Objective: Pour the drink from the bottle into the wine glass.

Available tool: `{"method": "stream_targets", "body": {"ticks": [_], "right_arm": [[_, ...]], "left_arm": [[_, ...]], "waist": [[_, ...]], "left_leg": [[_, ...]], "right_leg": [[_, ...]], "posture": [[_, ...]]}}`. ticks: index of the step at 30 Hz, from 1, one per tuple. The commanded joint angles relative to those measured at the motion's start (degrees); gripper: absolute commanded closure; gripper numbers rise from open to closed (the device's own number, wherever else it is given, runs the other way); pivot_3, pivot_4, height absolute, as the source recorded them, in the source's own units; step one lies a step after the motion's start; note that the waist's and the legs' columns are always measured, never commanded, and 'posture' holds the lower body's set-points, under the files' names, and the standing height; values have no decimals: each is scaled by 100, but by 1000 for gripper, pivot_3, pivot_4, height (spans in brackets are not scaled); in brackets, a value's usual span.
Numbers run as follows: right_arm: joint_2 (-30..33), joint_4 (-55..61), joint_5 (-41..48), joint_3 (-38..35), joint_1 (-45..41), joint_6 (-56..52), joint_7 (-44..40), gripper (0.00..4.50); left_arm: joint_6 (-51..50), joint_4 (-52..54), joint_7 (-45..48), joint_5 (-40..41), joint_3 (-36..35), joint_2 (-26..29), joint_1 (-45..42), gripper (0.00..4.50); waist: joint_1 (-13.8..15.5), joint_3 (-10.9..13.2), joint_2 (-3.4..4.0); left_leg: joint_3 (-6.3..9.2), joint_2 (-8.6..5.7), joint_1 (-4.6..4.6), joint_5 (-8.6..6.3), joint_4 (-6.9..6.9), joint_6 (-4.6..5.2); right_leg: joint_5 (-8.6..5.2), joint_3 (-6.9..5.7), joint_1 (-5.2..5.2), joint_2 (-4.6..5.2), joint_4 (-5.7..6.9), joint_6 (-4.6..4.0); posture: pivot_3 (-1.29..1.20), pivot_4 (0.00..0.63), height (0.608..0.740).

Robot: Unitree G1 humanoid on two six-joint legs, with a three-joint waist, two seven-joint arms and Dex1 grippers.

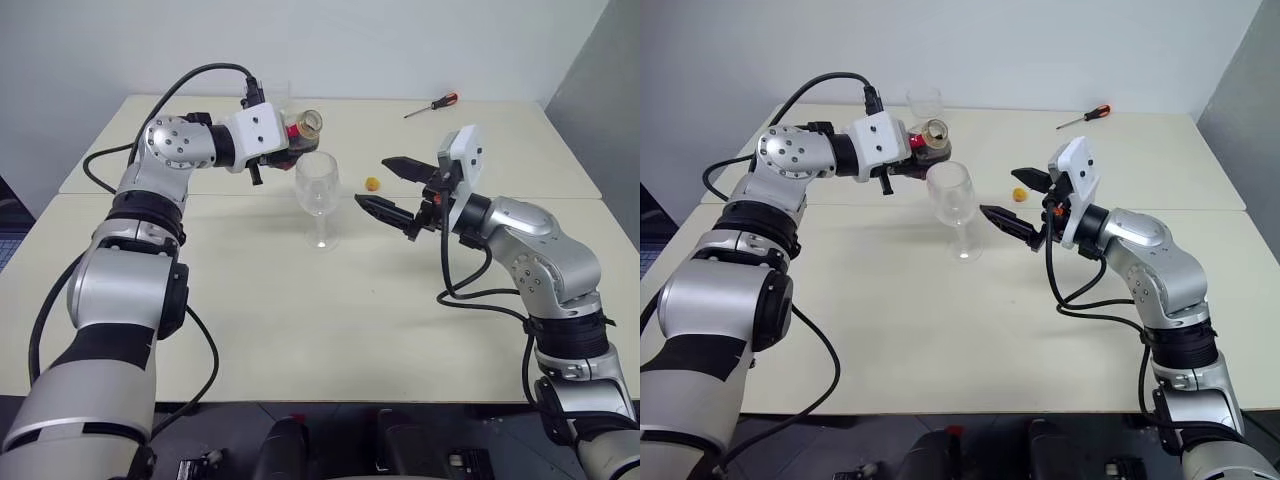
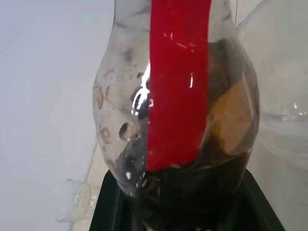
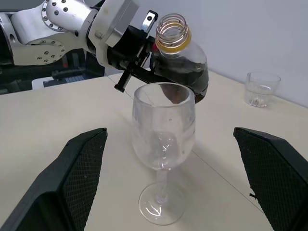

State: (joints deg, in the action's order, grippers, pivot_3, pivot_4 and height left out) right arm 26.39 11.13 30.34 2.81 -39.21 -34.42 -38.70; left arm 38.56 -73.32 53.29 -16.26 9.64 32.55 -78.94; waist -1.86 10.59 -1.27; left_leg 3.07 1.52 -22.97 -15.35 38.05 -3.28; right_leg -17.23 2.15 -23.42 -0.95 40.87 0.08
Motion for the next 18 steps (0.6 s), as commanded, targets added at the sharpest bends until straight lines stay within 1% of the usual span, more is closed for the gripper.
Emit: {"method": "stream_targets", "body": {"ticks": [1, 18], "right_arm": [[-36, 282, 37, -143, -85, 40, 27, 0], [-234, 306, 27, -125, -127, 5, 140, 0]], "left_arm": [[299, 38, -337, -251, 129, 217, -312, 3493], [516, -119, -1261, -1085, 639, 526, -613, 3493]], "waist": [[-6, 0, 0], [-3, 0, 0]], "left_leg": [[-1, 0, 1, 0, 0, 0], [-1, 2, 0, 0, 0, 0]], "right_leg": [[0, 1, 0, 0, 0, 0], [0, 0, -4, 0, 4, 0]], "posture": [[0, 150, 740], [0, 150, 740]]}}
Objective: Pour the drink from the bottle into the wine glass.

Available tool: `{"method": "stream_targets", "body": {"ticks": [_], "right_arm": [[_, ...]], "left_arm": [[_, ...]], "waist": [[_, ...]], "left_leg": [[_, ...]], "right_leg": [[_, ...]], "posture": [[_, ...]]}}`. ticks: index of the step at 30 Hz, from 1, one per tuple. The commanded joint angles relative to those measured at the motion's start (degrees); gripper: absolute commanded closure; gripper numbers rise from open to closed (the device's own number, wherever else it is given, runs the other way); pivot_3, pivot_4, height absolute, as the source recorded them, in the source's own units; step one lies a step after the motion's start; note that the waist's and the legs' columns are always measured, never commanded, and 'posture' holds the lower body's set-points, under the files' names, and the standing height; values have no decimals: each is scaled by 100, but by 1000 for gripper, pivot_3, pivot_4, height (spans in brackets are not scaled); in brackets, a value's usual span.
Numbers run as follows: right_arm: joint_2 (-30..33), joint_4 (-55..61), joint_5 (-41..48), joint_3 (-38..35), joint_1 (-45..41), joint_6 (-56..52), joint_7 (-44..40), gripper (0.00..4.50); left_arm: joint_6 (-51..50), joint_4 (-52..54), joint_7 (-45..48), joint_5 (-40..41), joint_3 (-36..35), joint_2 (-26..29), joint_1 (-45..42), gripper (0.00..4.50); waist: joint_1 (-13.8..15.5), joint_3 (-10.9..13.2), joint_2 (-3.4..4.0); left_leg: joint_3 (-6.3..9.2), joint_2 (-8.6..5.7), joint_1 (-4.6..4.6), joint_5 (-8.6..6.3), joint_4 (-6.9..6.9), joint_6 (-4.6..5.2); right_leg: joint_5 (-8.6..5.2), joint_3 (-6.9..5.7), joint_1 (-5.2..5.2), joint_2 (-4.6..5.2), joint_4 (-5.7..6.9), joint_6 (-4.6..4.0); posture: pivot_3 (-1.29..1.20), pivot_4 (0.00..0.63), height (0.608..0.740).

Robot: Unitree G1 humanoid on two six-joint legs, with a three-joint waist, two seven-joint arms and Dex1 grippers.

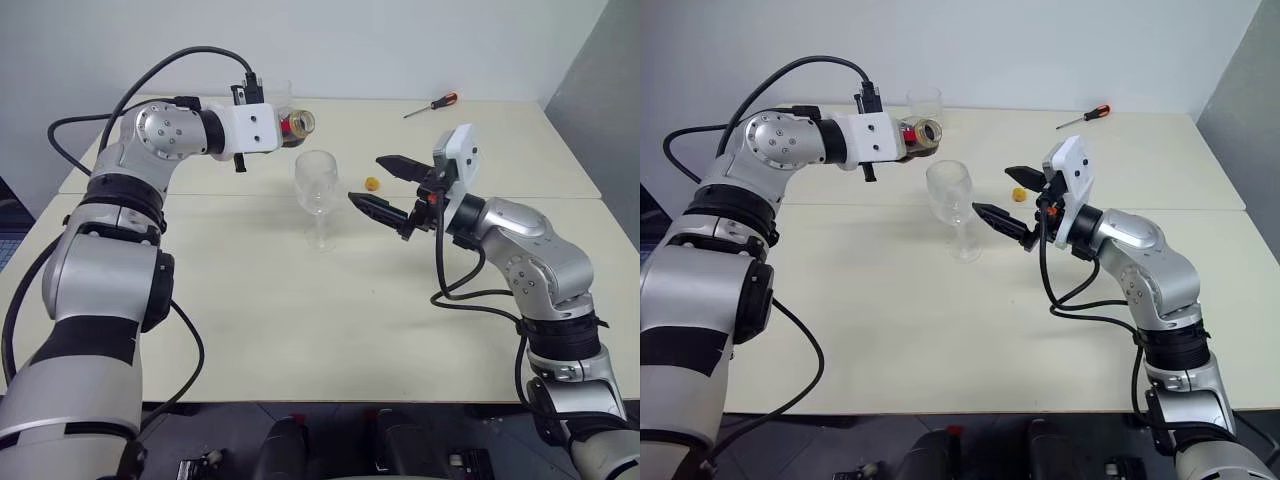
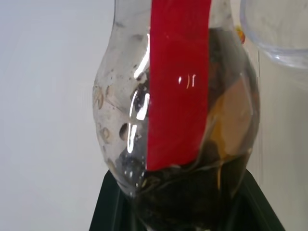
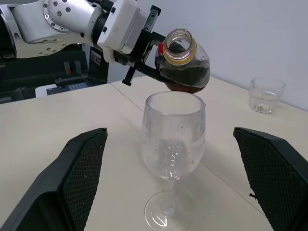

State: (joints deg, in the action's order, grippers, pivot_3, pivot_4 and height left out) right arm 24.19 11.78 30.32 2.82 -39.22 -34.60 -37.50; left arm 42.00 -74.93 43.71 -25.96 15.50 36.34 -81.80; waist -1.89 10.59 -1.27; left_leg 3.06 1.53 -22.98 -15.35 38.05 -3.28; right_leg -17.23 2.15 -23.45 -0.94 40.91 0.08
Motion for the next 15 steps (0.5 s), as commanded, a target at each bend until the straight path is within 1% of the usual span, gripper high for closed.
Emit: {"method": "stream_targets", "body": {"ticks": [1, 7, 15], "right_arm": [[-17, 247, 33, -125, -123, 19, 30, 0], [-25, 291, 38, -127, -91, -6, 67, 0], [-65, 312, 23, -118, -49, -23, 87, 0]], "left_arm": [[221, 45, -438, -241, 146, 179, -356, 3493], [399, 7, -1042, -769, 548, 291, -493, 3493], [559, -45, -1433, -1073, 788, 330, -641, 3493]], "waist": [[0, 0, 0], [0, 0, 0], [-2, 0, 0]], "left_leg": [[0, 0, 0, 0, 0, 0], [0, -1, -2, 0, 0, 0], [-1, 0, -1, 0, 0, 0]], "right_leg": [[0, 0, 0, 0, 0, 0], [0, 0, -2, 0, 0, 0], [0, 1, -2, 0, 1, 0]], "posture": [[0, 150, 740], [0, 150, 740], [0, 150, 740]]}}
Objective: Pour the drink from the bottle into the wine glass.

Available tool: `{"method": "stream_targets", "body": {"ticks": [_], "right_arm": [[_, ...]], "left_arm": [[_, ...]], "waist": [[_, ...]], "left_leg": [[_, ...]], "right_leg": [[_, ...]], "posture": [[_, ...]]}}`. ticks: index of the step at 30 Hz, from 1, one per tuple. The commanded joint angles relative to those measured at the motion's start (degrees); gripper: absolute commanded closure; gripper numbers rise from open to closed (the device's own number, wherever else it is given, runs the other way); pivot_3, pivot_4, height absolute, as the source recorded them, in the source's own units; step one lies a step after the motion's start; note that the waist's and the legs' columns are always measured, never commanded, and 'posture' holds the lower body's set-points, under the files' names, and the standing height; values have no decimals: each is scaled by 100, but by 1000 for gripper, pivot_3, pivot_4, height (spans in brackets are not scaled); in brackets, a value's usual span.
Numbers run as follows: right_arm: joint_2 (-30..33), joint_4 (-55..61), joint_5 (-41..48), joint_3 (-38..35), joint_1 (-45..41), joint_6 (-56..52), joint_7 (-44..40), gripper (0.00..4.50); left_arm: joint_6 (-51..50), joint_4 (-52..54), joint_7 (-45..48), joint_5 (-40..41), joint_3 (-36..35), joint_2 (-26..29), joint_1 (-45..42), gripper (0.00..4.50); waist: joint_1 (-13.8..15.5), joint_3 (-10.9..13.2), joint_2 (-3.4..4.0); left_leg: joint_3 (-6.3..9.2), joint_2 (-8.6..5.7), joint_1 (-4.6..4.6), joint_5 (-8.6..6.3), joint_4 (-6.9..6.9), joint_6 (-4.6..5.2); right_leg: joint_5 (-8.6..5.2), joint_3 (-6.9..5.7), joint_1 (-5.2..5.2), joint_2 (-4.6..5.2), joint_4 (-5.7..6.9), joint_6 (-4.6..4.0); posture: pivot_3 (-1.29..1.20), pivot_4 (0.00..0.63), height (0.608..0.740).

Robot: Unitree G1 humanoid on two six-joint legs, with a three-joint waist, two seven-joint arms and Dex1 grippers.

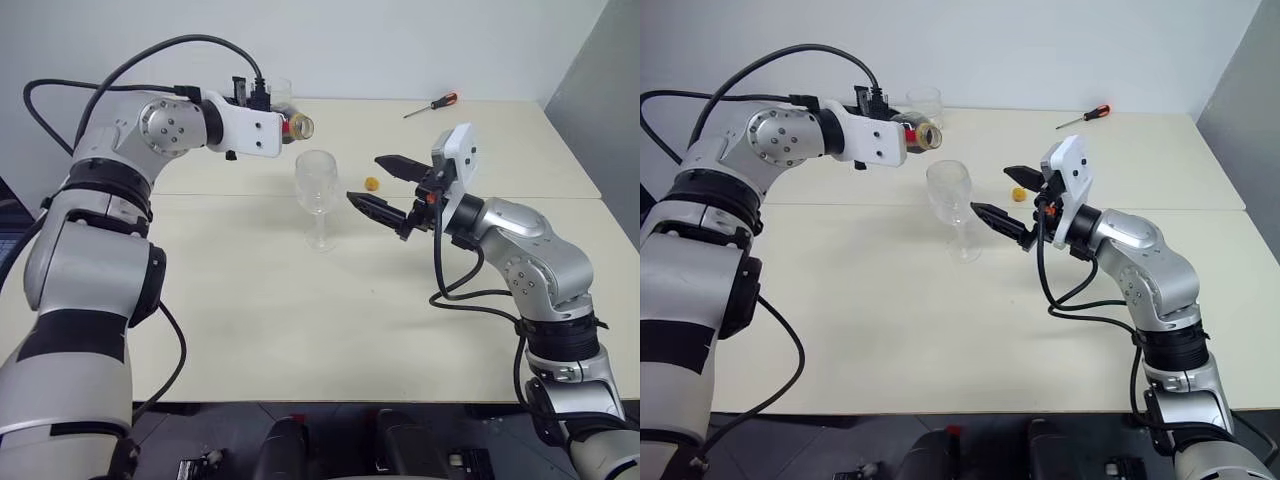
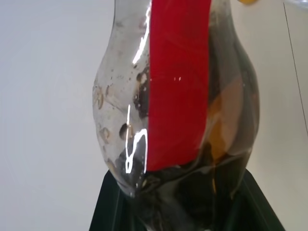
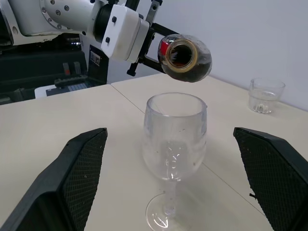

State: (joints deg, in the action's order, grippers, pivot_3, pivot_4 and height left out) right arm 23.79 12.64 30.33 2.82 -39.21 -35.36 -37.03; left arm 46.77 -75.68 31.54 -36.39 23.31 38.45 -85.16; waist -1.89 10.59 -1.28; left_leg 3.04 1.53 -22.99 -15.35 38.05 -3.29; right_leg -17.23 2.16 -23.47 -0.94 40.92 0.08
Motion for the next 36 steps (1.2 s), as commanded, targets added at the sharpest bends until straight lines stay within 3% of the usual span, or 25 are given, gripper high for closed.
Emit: {"method": "stream_targets", "body": {"ticks": [1, 36], "right_arm": [[-32, 223, 21, -117, -54, 51, 41, 0], [-143, 189, -26, -106, -28, 119, 73, 0]], "left_arm": [[91, 23, -239, -51, 21, 122, -327, 3493], [230, -67, -1068, -748, 588, 256, -681, 3493]], "waist": [[-2, 0, 0], [-1, 0, 0]], "left_leg": [[-1, 0, 0, 0, 0, 0], [-3, 0, -1, 0, 1, 0]], "right_leg": [[0, 1, -1, 0, 1, 0], [0, 2, -4, 1, 4, 0]], "posture": [[0, 150, 740], [0, 150, 740]]}}
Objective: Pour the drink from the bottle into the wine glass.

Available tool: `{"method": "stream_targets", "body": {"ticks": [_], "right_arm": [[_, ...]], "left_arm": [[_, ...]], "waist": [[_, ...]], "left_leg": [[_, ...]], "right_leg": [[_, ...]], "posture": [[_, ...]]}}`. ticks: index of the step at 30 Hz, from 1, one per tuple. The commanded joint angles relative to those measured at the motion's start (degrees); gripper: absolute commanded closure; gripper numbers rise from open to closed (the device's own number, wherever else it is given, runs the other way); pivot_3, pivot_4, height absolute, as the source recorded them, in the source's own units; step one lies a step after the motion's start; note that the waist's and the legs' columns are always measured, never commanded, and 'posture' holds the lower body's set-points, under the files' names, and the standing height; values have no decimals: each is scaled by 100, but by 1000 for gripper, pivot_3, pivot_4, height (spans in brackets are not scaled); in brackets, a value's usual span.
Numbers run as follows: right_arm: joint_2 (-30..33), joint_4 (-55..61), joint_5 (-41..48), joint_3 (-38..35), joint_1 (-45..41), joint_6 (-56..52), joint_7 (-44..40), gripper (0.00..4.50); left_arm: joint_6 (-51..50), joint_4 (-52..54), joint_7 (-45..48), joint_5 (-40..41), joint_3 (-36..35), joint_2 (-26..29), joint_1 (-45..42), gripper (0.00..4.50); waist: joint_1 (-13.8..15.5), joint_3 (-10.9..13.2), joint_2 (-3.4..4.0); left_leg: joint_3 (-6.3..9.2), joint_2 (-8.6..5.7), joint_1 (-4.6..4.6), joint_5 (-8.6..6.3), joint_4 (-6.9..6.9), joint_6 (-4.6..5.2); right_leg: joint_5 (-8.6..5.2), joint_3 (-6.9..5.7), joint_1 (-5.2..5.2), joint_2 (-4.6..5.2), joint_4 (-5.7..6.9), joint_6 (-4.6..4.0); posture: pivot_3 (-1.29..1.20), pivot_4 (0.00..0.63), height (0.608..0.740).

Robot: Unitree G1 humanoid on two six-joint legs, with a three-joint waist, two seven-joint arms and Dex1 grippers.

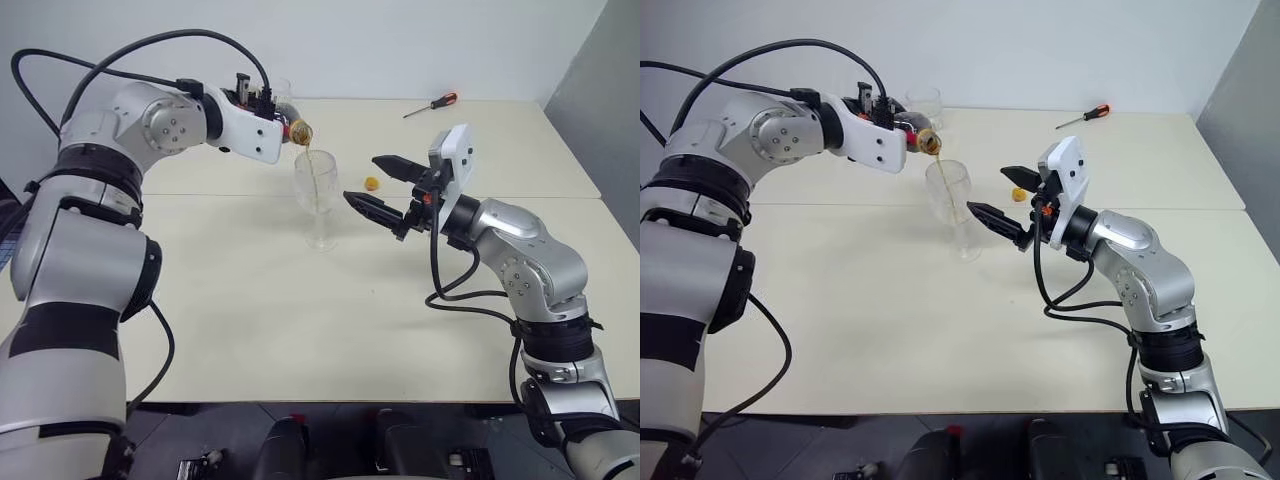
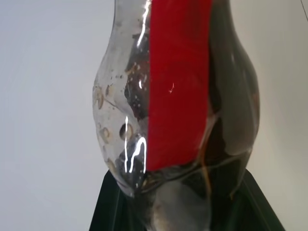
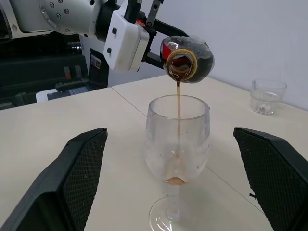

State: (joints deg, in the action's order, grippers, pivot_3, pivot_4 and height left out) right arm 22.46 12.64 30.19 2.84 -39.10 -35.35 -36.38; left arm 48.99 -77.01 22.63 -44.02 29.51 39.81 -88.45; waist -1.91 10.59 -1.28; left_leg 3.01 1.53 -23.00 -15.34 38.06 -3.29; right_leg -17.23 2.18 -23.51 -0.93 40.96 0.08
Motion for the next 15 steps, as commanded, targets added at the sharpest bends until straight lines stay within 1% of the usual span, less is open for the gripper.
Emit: {"method": "stream_targets", "body": {"ticks": [1, 15], "right_arm": [[-12, 192, -12, -108, -36, 118, 11, 0], [-16, 227, -14, -110, -16, 119, 24, 0]], "left_arm": [[10, 63, -184, 14, -29, 119, -362, 3493], [-13, 41, -298, -77, 48, 134, -459, 3493]], "waist": [[0, 0, 0], [0, 0, 0]], "left_leg": [[0, 0, 0, 0, 0, 0], [-1, 0, 0, 0, 0, 0]], "right_leg": [[0, 0, 0, 0, 0, 0], [0, 0, 0, 1, 1, 0]], "posture": [[0, 150, 740], [0, 150, 740]]}}
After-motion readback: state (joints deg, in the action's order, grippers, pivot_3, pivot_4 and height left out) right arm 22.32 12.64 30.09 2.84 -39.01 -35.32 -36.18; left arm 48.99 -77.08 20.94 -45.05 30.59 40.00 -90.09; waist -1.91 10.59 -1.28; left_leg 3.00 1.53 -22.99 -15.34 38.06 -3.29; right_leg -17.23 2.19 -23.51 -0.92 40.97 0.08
